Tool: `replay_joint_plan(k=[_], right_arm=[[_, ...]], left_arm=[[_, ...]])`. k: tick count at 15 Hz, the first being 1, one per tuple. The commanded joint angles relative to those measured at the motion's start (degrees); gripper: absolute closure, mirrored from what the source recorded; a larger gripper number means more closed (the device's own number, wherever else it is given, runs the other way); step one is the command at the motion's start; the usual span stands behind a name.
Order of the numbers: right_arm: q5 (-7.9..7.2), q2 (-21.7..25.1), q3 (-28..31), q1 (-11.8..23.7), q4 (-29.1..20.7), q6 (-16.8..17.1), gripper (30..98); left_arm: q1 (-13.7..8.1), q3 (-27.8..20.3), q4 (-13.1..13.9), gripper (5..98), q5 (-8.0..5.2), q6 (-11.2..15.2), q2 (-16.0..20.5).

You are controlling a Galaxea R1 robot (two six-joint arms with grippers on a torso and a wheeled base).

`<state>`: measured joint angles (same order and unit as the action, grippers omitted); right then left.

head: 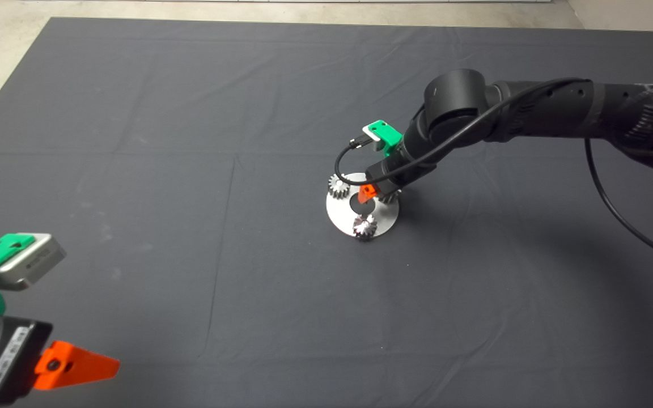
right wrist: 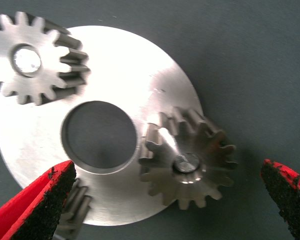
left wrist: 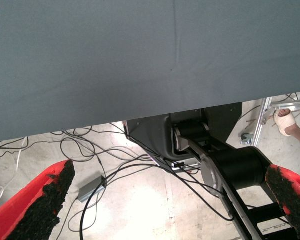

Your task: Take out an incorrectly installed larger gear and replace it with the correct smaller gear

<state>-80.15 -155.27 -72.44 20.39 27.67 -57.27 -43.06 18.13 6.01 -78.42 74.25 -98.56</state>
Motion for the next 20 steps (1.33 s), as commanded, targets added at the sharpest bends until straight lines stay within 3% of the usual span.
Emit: replay_joint_plan(k=[1,10,20], right_arm=[[-0.18,-0.1,0.0,0.4,2.1,0.1,30.8],[-0.35,-0.2,-2.3,-0.8,2.1,0.4,30.8],[-0.09,-0.3,-3.9,-0.7,2.5,0.0,43.7]], left_arm=[[-0.5,-0.7,0.8,5.5,-0.24,-0.1,0.2],[-0.5,-0.7,0.8,5.5,-0.24,-0.1,-0.1],[-0.5,-0.7,0.8,5.5,-0.32,0.0,0.2]])
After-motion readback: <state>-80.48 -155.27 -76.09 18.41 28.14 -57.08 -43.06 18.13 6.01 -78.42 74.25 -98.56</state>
